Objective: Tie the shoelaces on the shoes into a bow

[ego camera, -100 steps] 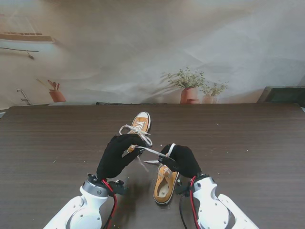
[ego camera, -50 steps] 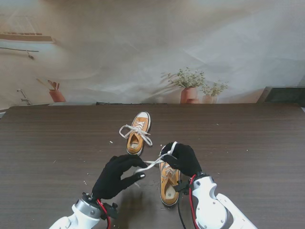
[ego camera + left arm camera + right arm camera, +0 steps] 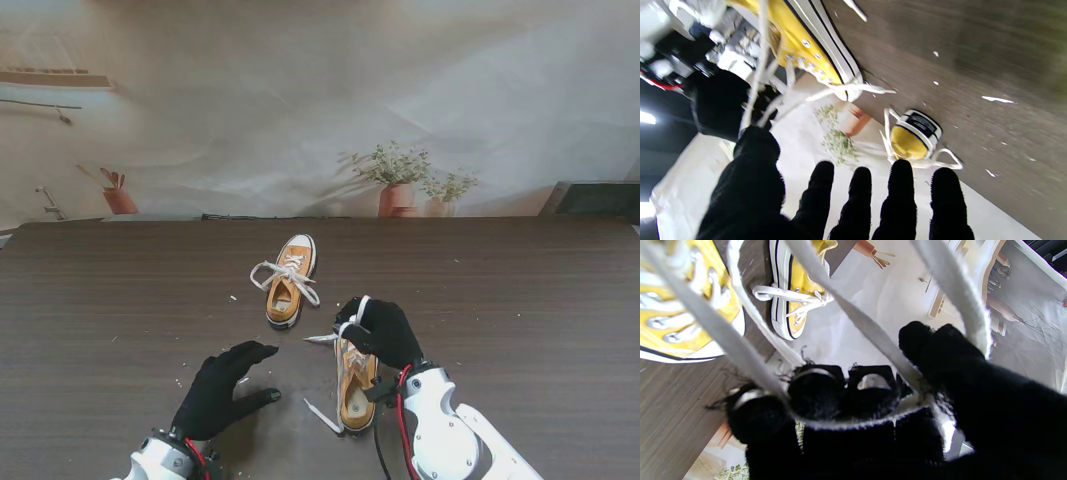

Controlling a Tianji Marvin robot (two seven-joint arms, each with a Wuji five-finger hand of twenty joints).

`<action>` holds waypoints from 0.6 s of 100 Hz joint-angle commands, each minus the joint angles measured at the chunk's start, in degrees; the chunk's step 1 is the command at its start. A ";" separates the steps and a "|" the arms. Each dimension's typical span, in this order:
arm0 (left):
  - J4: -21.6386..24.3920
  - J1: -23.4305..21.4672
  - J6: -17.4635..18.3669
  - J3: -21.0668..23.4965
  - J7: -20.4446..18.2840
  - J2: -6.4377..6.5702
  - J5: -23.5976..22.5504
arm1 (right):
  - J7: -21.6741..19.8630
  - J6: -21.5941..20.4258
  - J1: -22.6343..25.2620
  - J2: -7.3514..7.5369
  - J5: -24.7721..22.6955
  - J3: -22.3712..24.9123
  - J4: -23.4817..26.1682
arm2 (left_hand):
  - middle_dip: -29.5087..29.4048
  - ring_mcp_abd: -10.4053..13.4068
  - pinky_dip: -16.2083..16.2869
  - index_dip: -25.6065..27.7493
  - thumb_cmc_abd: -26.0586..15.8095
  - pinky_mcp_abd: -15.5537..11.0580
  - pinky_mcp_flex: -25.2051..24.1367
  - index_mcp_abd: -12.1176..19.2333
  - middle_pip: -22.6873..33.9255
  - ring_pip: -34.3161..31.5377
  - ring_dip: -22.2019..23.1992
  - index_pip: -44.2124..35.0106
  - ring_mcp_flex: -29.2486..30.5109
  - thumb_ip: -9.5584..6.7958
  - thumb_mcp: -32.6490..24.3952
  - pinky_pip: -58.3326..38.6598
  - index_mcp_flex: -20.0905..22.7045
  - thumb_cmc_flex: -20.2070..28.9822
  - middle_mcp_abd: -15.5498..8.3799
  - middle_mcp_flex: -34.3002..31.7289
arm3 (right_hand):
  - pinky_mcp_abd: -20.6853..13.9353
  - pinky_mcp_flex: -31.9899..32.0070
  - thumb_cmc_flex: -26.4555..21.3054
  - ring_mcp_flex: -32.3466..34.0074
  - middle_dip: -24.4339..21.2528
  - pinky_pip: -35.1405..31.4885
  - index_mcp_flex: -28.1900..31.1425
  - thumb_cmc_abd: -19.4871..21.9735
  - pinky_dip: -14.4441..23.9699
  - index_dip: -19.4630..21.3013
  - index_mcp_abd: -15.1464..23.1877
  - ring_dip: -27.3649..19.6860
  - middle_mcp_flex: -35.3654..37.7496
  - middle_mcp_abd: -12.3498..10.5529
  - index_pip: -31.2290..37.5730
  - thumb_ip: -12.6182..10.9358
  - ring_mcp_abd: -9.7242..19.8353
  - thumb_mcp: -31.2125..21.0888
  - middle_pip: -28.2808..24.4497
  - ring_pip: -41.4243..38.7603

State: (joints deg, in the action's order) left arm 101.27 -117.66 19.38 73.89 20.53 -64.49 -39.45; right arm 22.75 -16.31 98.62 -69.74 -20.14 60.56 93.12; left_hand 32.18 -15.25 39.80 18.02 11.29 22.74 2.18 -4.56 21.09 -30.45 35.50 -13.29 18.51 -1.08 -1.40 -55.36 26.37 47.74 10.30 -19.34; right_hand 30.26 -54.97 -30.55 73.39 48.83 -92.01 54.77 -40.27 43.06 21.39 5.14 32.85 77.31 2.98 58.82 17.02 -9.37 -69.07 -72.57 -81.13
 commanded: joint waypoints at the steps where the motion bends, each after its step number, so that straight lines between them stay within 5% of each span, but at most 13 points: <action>1: -2.32 2.49 1.60 -1.34 0.17 -1.37 3.30 | -0.66 -0.38 0.39 0.32 -0.30 0.09 0.89 | 0.83 -0.44 1.68 2.88 2.87 -1.03 0.08 1.87 1.43 -1.22 0.72 -4.08 0.19 0.23 -2.06 -0.06 3.80 1.47 0.37 -2.28 | 1.20 -0.33 -0.26 1.47 1.13 -1.56 1.14 0.68 -0.12 -0.93 2.52 1.05 3.88 -0.66 0.89 0.80 0.18 -0.09 -1.54 -1.38; 13: -5.45 6.14 6.47 -3.85 -0.94 -2.31 10.86 | -0.76 -0.91 0.76 0.58 -1.65 -0.01 1.36 | 0.89 0.06 1.55 4.83 5.87 -1.33 -0.42 6.37 2.17 -1.38 0.45 -8.62 -0.28 2.12 -4.36 0.12 6.35 0.55 -0.34 -2.94 | 1.21 -0.22 -0.21 1.45 1.13 -1.45 1.17 0.82 -0.19 -1.14 2.69 1.03 3.87 -0.70 0.95 0.79 0.16 -0.08 -1.49 -1.25; 16: -6.17 7.02 7.36 -4.52 -1.18 -2.43 11.95 | -0.77 -1.09 0.84 0.64 -1.98 -0.04 1.45 | 0.62 0.34 1.55 3.85 8.11 -1.38 -0.53 7.21 2.40 -1.48 0.26 -10.36 -0.37 3.50 -10.73 0.10 6.23 -3.03 -0.60 -3.05 | 1.21 -0.18 -0.23 1.45 1.13 -1.41 1.15 0.80 -0.21 -1.19 2.68 1.01 3.87 -0.70 0.96 0.80 0.15 -0.05 -1.48 -1.21; 25: -7.32 8.94 9.21 -6.44 -4.96 -2.31 17.23 | -0.89 -1.64 1.09 0.88 -3.19 -0.01 1.72 | 0.55 0.64 1.41 3.82 10.85 -1.69 -0.88 8.42 2.13 -1.15 0.17 -10.66 -0.90 3.88 -11.53 0.46 6.32 -3.95 -1.28 -2.52 | 1.18 -0.08 -0.16 1.43 1.12 -1.30 1.08 0.92 -0.27 -1.40 2.84 0.95 3.82 -0.74 0.93 0.80 0.15 0.05 -1.41 -1.00; 37: -8.55 11.26 9.47 -9.13 -7.66 -2.24 21.36 | -0.74 -2.16 1.20 1.05 -4.40 0.00 1.87 | 0.59 0.86 1.38 3.60 12.93 -1.58 -1.01 7.34 1.83 -1.00 0.33 -10.29 -1.08 4.13 -12.28 0.82 6.22 -4.03 -1.46 -2.08 | 1.12 0.00 -0.18 1.48 1.09 -1.20 1.08 0.87 -0.35 -1.58 2.99 0.94 3.74 -0.89 0.99 0.78 0.16 0.09 -1.29 -0.90; 42: -9.35 12.36 9.35 -10.28 -7.23 -2.45 21.62 | -0.79 -2.27 1.30 1.08 -4.41 0.00 2.00 | 1.37 0.76 2.25 3.18 14.42 -1.55 -0.66 6.94 1.93 -1.04 1.38 -9.99 -0.71 5.10 -17.59 0.92 6.43 -6.44 -1.32 -2.43 | 1.11 0.00 -0.21 1.48 1.07 -1.20 1.11 0.81 -0.37 -1.66 2.85 0.95 3.77 -0.83 1.04 0.76 0.16 0.05 -1.25 -0.88; 60: -11.52 15.32 8.35 -13.55 -5.34 -3.29 22.26 | -0.56 -2.69 1.62 1.18 -5.27 0.04 2.15 | 2.05 0.50 3.08 2.92 15.68 -0.78 0.32 6.06 3.40 -2.71 1.96 -9.95 0.44 5.28 -19.64 -0.70 6.70 -6.66 -1.23 -3.58 | 1.10 0.00 -0.12 1.48 1.04 -1.21 1.10 0.84 -0.40 -1.81 2.94 0.97 3.89 -0.91 1.12 0.77 0.16 0.05 -1.23 -0.87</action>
State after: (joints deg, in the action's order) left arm 89.97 -103.03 28.31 60.80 15.40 -66.91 -16.70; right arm 22.75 -18.68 99.88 -68.82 -24.96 60.55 94.84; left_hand 32.77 -15.83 41.80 21.70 24.82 22.86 2.30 -4.36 23.25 -31.85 35.65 -23.52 18.60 2.87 -19.55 -54.91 32.02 43.44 10.48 -22.27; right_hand 30.26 -54.87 -30.55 73.39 48.84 -92.01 54.77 -40.20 42.94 20.70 5.14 32.85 77.32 2.98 58.82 17.03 -9.40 -69.07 -72.57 -81.07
